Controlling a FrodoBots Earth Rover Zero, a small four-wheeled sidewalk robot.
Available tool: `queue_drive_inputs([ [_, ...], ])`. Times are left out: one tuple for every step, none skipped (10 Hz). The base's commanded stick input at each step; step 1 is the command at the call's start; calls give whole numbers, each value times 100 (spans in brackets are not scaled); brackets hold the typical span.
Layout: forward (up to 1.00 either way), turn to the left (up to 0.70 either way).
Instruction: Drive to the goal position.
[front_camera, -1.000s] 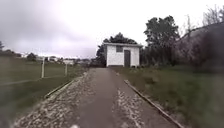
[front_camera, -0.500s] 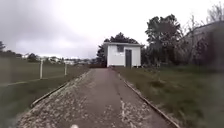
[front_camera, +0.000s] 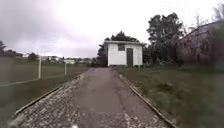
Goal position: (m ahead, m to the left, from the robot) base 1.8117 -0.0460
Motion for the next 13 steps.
queue_drive_inputs([
  [85,0],
  [85,0],
  [85,0],
  [85,0],
  [85,0],
  [85,0],
  [85,0],
  [85,0],
  [85,0],
  [85,0],
  [85,0],
  [85,0],
  [85,0],
])
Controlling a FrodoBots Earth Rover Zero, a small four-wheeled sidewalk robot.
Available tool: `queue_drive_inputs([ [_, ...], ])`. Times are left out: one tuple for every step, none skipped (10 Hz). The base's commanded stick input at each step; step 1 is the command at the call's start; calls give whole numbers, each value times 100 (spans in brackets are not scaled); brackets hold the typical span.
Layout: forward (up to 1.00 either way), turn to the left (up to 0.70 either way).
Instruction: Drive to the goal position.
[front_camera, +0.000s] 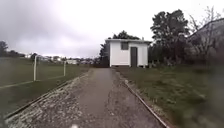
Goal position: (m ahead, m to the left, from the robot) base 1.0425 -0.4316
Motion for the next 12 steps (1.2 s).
queue_drive_inputs([
  [85,0],
  [85,0],
  [85,0],
  [85,0],
  [85,0],
  [85,0],
  [85,0],
  [85,0],
  [85,0],
  [85,0],
  [85,0],
  [85,0],
])
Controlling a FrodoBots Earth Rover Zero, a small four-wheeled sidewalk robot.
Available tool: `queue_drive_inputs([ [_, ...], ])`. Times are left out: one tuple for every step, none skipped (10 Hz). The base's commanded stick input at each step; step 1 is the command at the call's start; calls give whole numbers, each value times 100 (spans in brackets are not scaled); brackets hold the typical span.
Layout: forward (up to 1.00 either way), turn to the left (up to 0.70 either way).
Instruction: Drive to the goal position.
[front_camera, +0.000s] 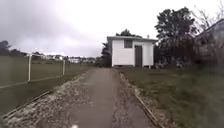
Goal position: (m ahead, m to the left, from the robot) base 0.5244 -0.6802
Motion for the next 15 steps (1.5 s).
queue_drive_inputs([
  [85,0],
  [85,0],
  [85,0],
  [85,0],
  [85,0],
  [85,0],
  [85,0],
  [85,0],
  [85,0],
  [85,3],
  [85,13],
  [85,24],
  [85,34],
  [85,0],
  [85,0],
])
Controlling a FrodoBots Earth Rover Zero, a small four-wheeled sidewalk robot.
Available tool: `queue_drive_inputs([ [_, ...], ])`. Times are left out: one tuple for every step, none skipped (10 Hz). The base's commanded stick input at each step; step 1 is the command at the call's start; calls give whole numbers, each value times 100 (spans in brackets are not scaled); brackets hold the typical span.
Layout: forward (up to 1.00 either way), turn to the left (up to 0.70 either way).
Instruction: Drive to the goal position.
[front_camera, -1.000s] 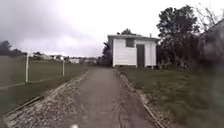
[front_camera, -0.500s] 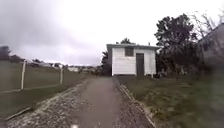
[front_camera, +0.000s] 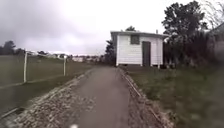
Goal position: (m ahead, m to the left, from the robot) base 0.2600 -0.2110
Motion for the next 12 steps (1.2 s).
queue_drive_inputs([
  [85,0],
  [85,0],
  [85,0],
  [85,0],
  [85,-2],
  [85,-10],
  [85,-20],
  [85,-31],
  [85,-34],
  [85,-27],
  [85,-10],
  [85,-3],
])
